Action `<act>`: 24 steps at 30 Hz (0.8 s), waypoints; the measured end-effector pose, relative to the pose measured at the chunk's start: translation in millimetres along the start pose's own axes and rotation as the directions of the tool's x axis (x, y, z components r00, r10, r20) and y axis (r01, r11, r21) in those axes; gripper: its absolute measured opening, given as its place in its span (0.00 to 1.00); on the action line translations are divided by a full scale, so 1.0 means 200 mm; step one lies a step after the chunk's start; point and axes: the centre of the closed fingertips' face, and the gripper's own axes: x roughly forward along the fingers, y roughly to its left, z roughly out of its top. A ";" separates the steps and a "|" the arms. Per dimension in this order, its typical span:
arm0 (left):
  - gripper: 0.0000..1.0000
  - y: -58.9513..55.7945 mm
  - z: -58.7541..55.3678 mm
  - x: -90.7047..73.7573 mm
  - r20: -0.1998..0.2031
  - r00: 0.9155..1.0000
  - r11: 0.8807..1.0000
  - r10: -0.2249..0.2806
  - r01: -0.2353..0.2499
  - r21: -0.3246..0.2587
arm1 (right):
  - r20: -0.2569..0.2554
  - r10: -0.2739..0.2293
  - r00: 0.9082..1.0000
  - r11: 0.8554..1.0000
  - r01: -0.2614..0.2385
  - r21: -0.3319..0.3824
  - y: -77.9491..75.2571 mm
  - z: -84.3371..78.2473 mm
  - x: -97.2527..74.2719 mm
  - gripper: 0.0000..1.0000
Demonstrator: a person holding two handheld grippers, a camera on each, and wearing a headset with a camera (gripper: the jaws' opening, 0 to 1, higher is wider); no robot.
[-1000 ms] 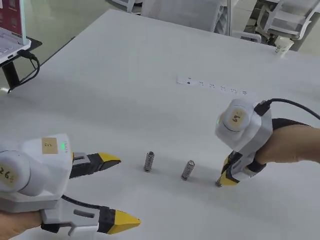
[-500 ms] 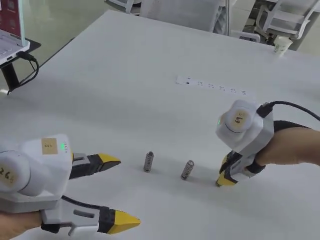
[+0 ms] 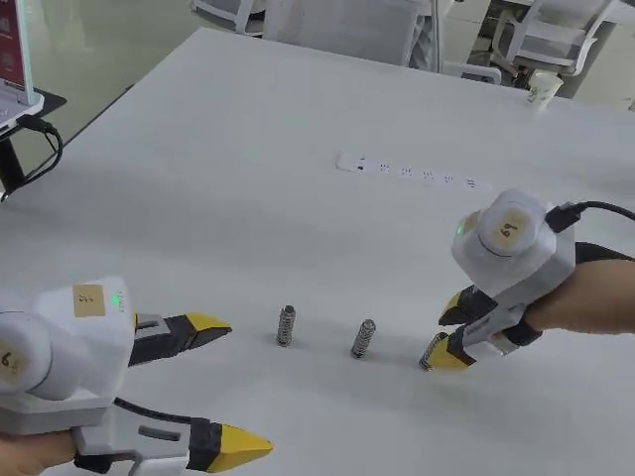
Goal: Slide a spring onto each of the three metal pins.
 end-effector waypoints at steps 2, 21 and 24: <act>0.69 0.00 0.00 0.00 0.000 1.000 1.000 0.001 -0.001 -0.001 | 0.032 -0.022 0.999 1.000 0.022 0.013 -0.01 0.00 -0.03 0.32; 0.70 0.00 0.04 -0.02 0.020 0.999 0.999 0.034 -0.033 -0.014 | 0.374 -0.205 0.904 0.975 0.154 0.161 0.07 0.00 -0.28 0.40; 0.70 0.00 0.04 -0.03 0.025 0.999 0.999 0.039 -0.039 -0.018 | 0.407 -0.219 0.887 0.971 0.158 0.178 0.08 -0.01 -0.30 0.40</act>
